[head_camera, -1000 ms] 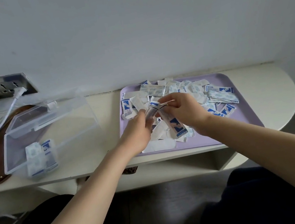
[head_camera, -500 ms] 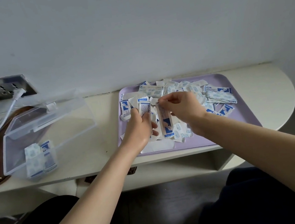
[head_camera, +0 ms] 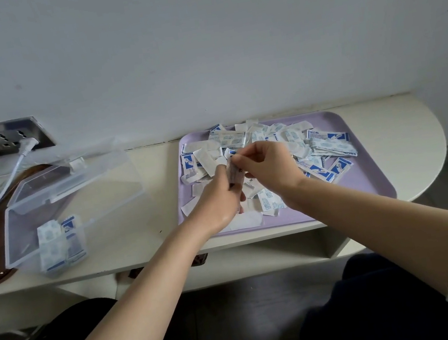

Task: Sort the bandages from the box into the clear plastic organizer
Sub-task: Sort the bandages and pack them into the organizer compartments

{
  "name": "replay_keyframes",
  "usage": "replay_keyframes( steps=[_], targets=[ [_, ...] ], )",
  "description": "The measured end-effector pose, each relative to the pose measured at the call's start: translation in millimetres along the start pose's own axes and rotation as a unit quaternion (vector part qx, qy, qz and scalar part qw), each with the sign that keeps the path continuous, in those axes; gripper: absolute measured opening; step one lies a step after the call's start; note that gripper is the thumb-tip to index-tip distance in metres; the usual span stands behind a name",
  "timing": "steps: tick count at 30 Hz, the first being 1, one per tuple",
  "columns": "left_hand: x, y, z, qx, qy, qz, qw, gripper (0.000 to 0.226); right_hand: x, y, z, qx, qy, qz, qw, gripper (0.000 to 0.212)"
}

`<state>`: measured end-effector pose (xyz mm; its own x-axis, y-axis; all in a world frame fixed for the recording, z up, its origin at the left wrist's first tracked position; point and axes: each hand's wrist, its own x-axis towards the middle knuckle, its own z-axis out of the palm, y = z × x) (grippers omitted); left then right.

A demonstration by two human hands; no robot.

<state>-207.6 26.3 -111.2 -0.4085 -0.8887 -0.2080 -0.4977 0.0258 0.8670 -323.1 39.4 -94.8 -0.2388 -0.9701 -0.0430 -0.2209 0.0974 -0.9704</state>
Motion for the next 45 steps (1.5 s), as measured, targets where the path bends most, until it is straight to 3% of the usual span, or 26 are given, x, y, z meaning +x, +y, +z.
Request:
replay_keyframes(
  steps=[1, 3, 5, 9, 11, 16, 21, 29, 32, 34, 39, 45],
  targets=[
    [0, -2, -1, 0.024, 0.000, 0.007, 1.000, 0.006, 0, 2, 0, -0.050, 0.007, -0.020, 0.999, 0.003],
    [0, -6, -5, 0.077, 0.007, 0.015, 0.997, 0.010, 2, 9, 0, -0.170, 0.005, -0.096, 0.981, 0.024],
    [1, -9, -10, 0.142, 0.011, 0.024, 0.989, 0.012, 3, 15, 2, -0.260, -0.052, -0.163, 0.950, 0.039],
    [3, -21, -16, 0.273, 0.036, 0.055, 0.960, 0.010, 1, 32, 11, -0.343, -0.178, -0.194, 0.902, 0.048],
    [3, -27, -15, 0.282, 0.040, 0.062, 0.957, 0.022, 2, 39, 13, -0.390, -0.207, -0.200, 0.875, 0.051],
    [-7, -34, -14, 0.274, 0.041, 0.025, 0.961, 0.013, 6, 37, 7, -0.490, -0.167, -0.184, 0.836, 0.024],
    [-12, -40, -20, 0.363, 0.066, 0.031, 0.929, 0.020, 5, 41, 9, -0.444, -0.171, -0.139, 0.869, 0.023],
    [-17, -40, -18, 0.307, 0.075, 0.000, 0.949, 0.013, -3, 45, 22, -0.405, -0.209, -0.186, 0.871, 0.041],
    [-17, -42, -19, 0.350, 0.084, 0.003, 0.933, 0.013, -2, 47, 24, -0.396, -0.191, -0.196, 0.877, 0.042],
    [-17, -46, -17, 0.384, 0.051, 0.007, 0.922, 0.017, -3, 47, 22, -0.420, -0.206, -0.195, 0.862, 0.047],
    [-19, -50, -10, 0.463, -0.002, -0.003, 0.886, 0.022, -11, 47, 21, -0.528, -0.273, -0.233, 0.770, 0.054],
    [-19, -47, -8, 0.484, -0.004, -0.003, 0.875, 0.025, -14, 39, 20, -0.549, -0.246, -0.236, 0.763, 0.051]
  ],
)
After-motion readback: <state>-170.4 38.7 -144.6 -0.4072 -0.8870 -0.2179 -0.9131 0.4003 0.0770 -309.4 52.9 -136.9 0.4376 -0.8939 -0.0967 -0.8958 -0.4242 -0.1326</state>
